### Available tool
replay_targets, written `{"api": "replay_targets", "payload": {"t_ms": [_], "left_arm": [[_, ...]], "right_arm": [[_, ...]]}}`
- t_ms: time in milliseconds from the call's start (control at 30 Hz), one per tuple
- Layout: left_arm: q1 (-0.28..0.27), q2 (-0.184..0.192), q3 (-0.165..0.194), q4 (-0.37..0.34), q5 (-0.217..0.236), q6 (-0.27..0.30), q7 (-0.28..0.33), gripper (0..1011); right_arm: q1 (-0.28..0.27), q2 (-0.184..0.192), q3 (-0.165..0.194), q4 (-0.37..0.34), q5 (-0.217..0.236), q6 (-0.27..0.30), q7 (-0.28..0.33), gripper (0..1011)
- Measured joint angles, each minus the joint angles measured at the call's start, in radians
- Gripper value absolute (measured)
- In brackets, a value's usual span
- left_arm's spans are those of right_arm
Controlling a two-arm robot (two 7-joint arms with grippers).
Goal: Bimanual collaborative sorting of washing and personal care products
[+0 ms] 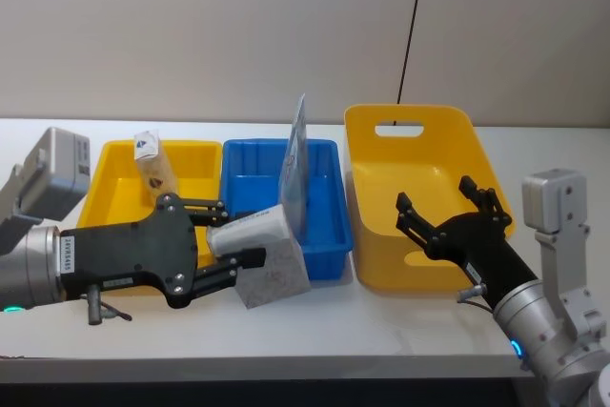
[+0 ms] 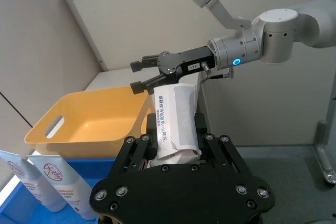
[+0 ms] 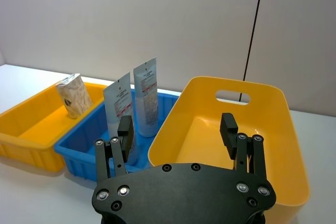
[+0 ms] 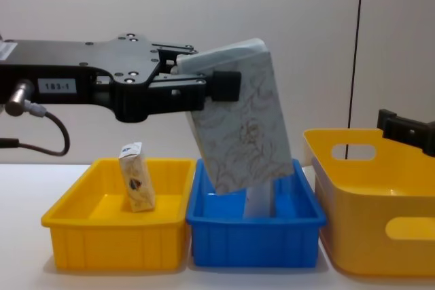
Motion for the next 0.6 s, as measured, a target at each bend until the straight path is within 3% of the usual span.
{"api": "replay_targets", "payload": {"t_ms": [367,600], "left_arm": [[-0.010,0.004,0.012,0.018,0.001,-0.006,-0.006,356],[-0.014,0.005,0.016,0.024,0.001,-0.007,-0.009,356]], "right_arm": [[0.001,0.004,0.005,0.000,0.007,-0.007,0.017,1000],[0.014,0.027,0.019,0.009,0.043,-0.030,0.089,1000]]}}
